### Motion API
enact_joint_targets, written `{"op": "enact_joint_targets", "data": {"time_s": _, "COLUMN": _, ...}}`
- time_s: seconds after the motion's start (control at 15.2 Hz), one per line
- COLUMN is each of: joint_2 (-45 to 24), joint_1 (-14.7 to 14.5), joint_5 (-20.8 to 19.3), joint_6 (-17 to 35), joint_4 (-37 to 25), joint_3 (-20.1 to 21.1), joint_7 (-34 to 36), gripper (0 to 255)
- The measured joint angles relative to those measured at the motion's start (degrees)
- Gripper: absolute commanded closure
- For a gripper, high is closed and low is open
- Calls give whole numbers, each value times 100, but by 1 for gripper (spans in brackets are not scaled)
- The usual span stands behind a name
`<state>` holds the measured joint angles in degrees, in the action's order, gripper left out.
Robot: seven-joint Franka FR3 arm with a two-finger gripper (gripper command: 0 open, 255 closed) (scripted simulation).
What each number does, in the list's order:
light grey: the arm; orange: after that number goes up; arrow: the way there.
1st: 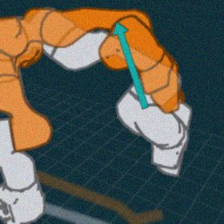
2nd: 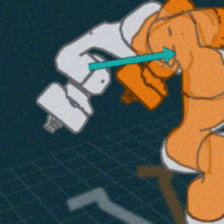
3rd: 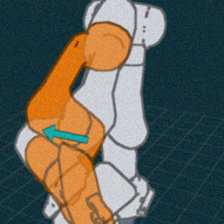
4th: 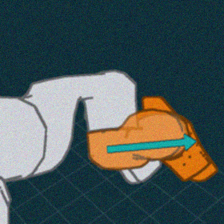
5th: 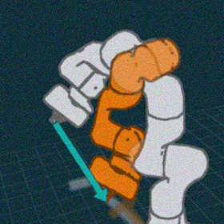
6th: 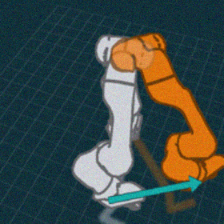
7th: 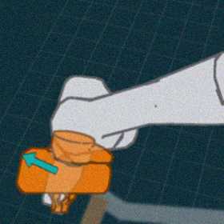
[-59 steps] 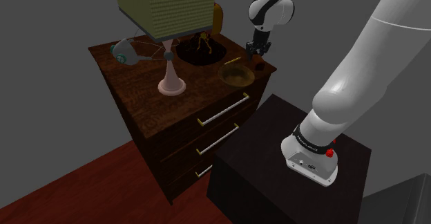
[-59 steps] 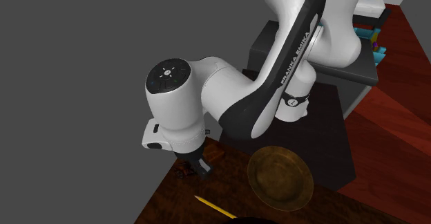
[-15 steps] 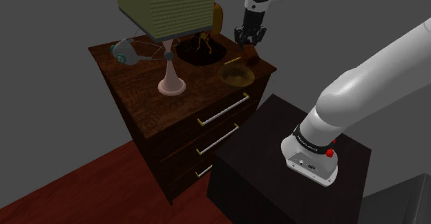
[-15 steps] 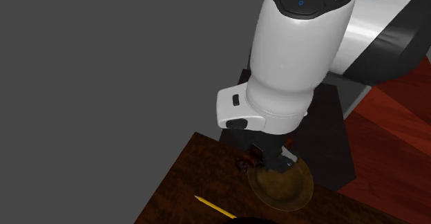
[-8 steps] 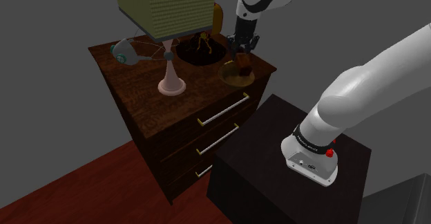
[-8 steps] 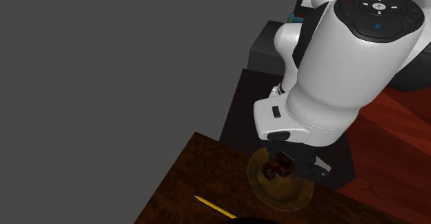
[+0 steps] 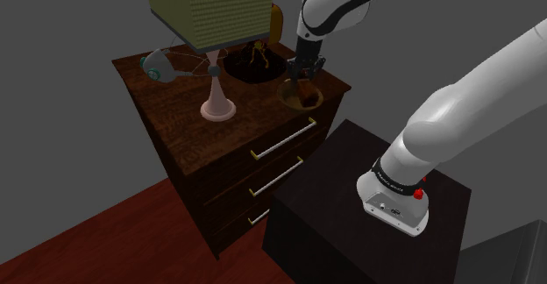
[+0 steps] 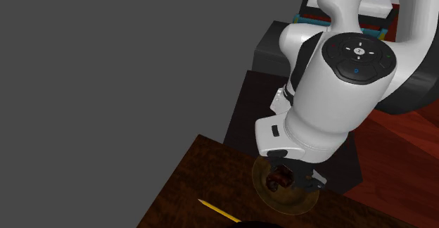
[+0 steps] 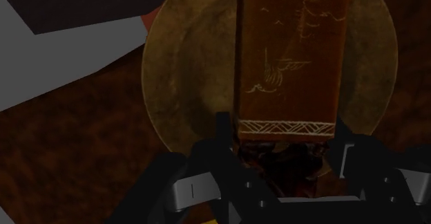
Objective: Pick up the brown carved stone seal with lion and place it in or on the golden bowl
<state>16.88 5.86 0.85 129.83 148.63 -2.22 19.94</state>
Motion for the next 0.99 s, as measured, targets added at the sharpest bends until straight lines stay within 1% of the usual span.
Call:
{"op": "enact_joint_targets", "data": {"time_s": 0.2, "joint_2": -120, "joint_1": 1, "joint_5": 6, "joint_6": 179, "joint_4": 56, "joint_3": -8, "joint_7": -15, "gripper": 255}}
{"op": "enact_joint_targets", "data": {"time_s": 0.53, "joint_2": -134, "joint_1": 1, "joint_5": 6, "joint_6": 215, "joint_4": 74, "joint_3": -9, "joint_7": -18, "gripper": 255}}
{"op": "enact_joint_targets", "data": {"time_s": 0.59, "joint_2": -135, "joint_1": 1, "joint_5": 6, "joint_6": 216, "joint_4": 75, "joint_3": -9, "joint_7": -18, "gripper": 0}}
{"op": "enact_joint_targets", "data": {"time_s": 0.99, "joint_2": -136, "joint_1": 1, "joint_5": 7, "joint_6": 218, "joint_4": 76, "joint_3": -9, "joint_7": -18, "gripper": 0}}
